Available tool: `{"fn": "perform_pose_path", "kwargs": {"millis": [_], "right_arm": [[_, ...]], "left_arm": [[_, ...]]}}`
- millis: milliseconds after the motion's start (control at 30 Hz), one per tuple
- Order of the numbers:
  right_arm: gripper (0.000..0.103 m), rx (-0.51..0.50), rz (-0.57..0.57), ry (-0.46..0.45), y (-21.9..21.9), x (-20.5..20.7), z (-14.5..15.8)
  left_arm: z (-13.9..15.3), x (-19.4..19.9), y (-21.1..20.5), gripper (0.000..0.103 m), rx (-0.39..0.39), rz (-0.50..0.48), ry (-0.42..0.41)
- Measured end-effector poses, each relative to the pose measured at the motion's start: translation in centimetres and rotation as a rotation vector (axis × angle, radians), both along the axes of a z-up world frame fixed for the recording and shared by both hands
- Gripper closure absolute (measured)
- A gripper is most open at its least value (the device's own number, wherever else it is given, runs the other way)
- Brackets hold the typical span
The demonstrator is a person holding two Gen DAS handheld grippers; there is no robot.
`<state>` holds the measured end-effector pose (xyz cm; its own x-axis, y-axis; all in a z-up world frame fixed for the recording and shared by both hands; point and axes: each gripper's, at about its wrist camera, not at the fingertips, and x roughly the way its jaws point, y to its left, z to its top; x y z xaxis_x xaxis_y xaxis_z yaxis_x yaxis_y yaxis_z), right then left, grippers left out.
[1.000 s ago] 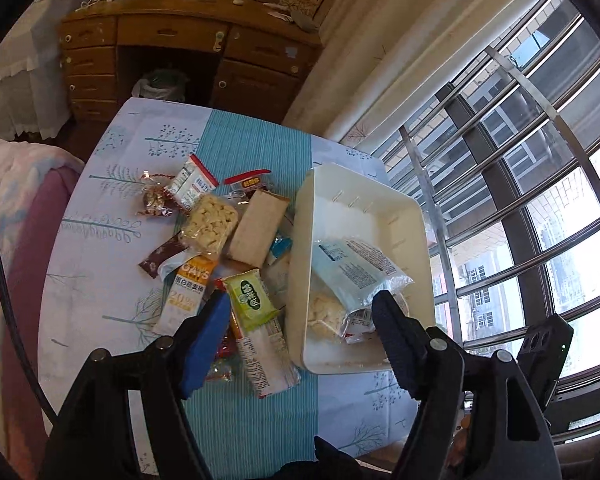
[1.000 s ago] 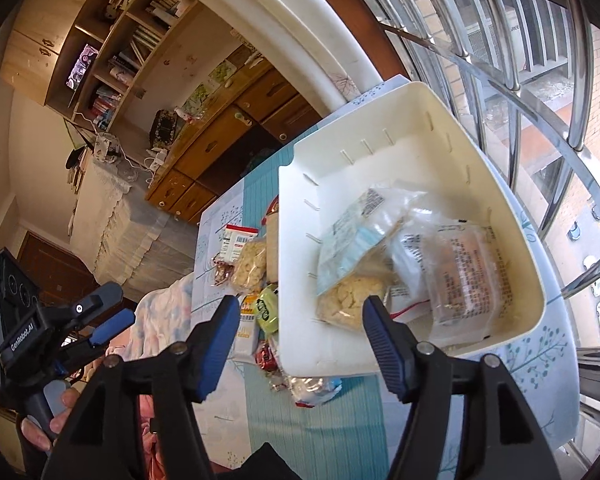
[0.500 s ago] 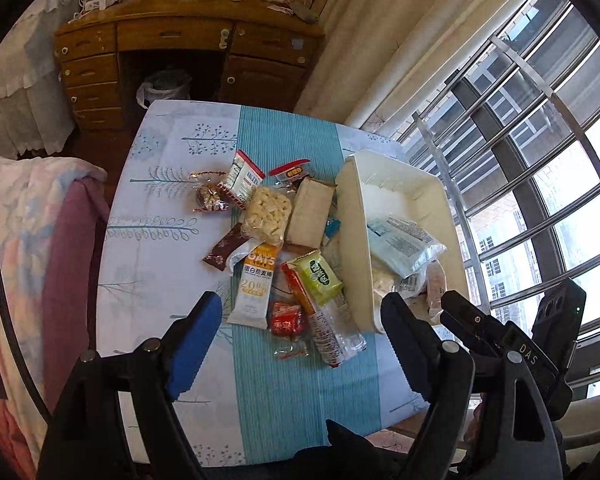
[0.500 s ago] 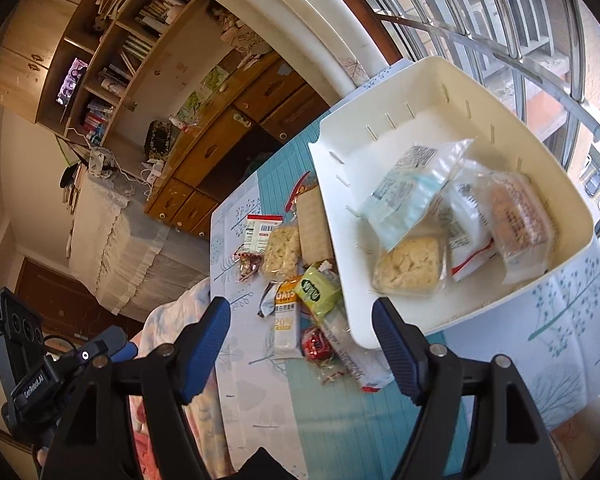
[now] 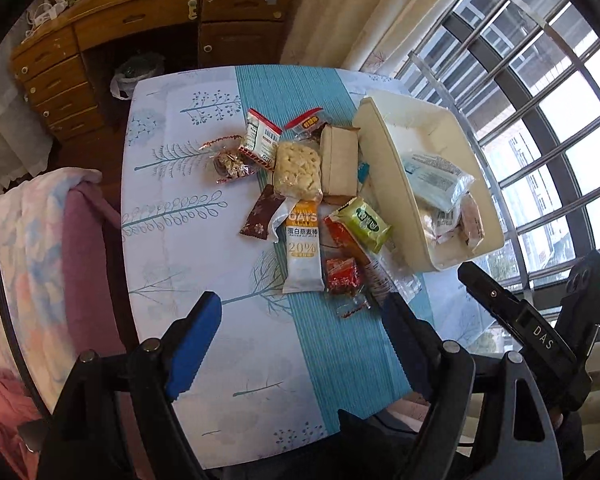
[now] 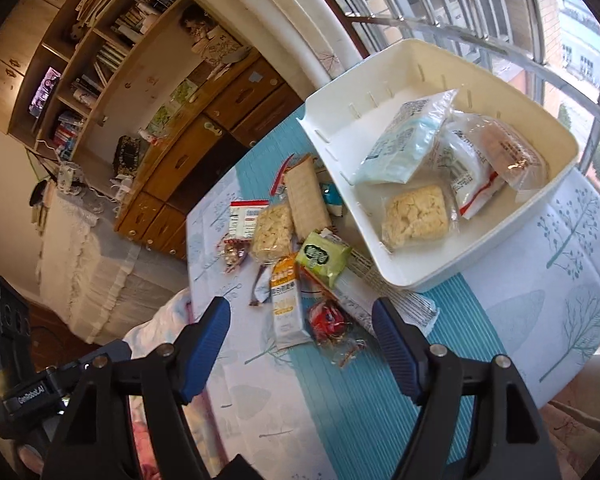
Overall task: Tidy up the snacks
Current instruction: 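Withdraw both tools from the tray toward the remaining snacks, then move the open right gripper toward the long white wrapped bar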
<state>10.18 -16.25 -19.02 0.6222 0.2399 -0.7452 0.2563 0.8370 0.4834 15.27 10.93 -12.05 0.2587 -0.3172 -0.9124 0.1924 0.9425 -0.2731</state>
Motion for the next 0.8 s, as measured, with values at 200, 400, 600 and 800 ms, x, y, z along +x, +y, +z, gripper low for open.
{"fn": "perform_pose_path", "kwargs": {"millis": [200, 400, 600, 800], "right_arm": [[0.029, -0.202, -0.006, -0.004, 1.1, -0.9, -0.4], [0.029, -0.374, 0.072, 0.017, 2.0, -1.5, -1.6], [0.029, -0.449, 0.154, 0.040, 2.0, -1.6, -3.3], [0.029, -0.514, 0.256, 0.036, 2.3, -1.5, -4.9]], "left_arm": [[-2.5, 1.2, -0.5, 0.022, 0.024, -0.075, 0.065], [-5.0, 2.3, -1.9, 0.022, 0.037, -0.095, 0.132], [-6.9, 3.5, -3.7, 0.022, 0.062, -0.107, 0.166], [-8.9, 5.1, -5.1, 0.022, 0.088, -0.087, 0.197]]}}
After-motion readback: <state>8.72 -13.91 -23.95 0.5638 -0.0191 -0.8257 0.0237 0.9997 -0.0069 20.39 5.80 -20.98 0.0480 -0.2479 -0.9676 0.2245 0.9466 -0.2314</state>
